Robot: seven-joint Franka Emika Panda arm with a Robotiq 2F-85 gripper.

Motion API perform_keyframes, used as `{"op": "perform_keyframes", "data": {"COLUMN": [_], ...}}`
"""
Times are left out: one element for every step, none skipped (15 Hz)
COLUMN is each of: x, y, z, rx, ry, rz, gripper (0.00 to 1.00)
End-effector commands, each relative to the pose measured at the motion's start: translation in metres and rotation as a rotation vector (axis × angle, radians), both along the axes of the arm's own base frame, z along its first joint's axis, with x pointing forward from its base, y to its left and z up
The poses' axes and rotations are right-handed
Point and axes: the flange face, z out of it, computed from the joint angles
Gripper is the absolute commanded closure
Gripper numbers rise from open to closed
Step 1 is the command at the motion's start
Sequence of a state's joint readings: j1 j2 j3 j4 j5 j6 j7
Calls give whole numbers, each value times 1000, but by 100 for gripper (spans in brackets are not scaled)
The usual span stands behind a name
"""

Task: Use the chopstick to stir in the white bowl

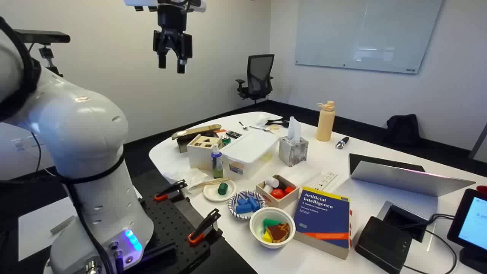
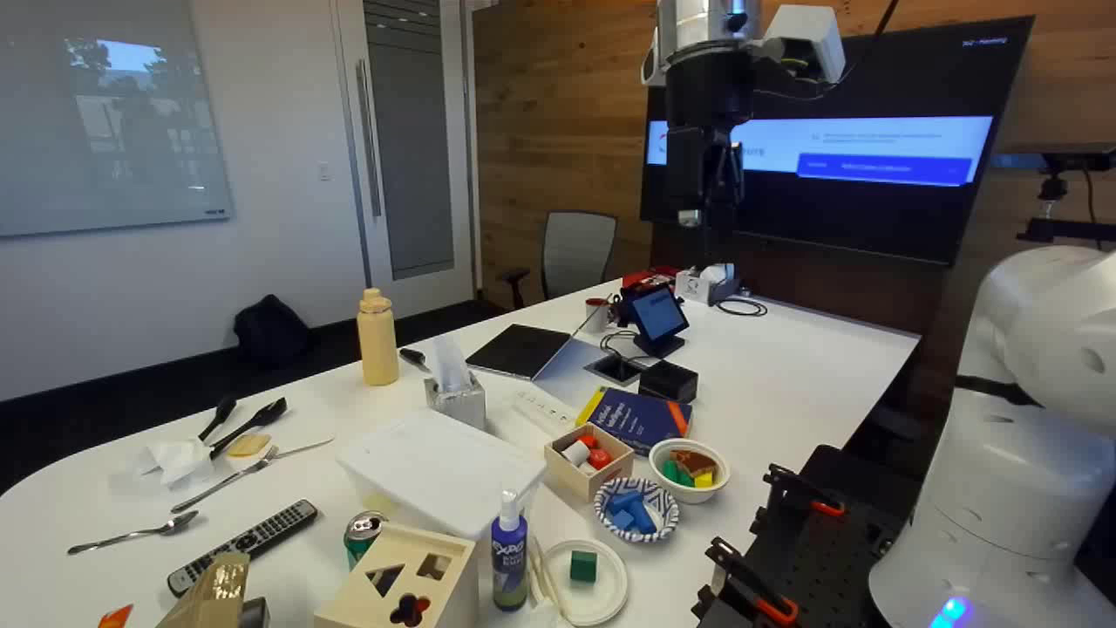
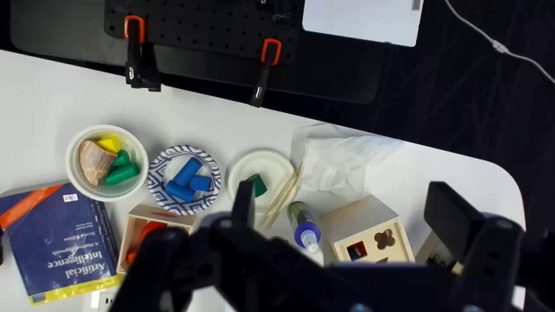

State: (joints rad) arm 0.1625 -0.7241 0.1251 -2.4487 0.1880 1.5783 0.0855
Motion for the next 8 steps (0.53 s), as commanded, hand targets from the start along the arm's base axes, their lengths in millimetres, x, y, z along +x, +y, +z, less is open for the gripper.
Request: {"op": "perform_keyframes", "data": {"x": [0,13,24,30,34,38,41,44], "y": [0,2,4,5,6,8,11,14], "z": [1,-18,-44,-72,-89,-113,-141,-167], "rx": [0,-23,-36,-57,-70,-81,-83,-80], "ry": [1,21,43,68,58,76,91,102], "rz": [0,-53,-97,-151,-210,-259,-316,-372], "gripper": [0,0,0,0,0,0,0,0]}}
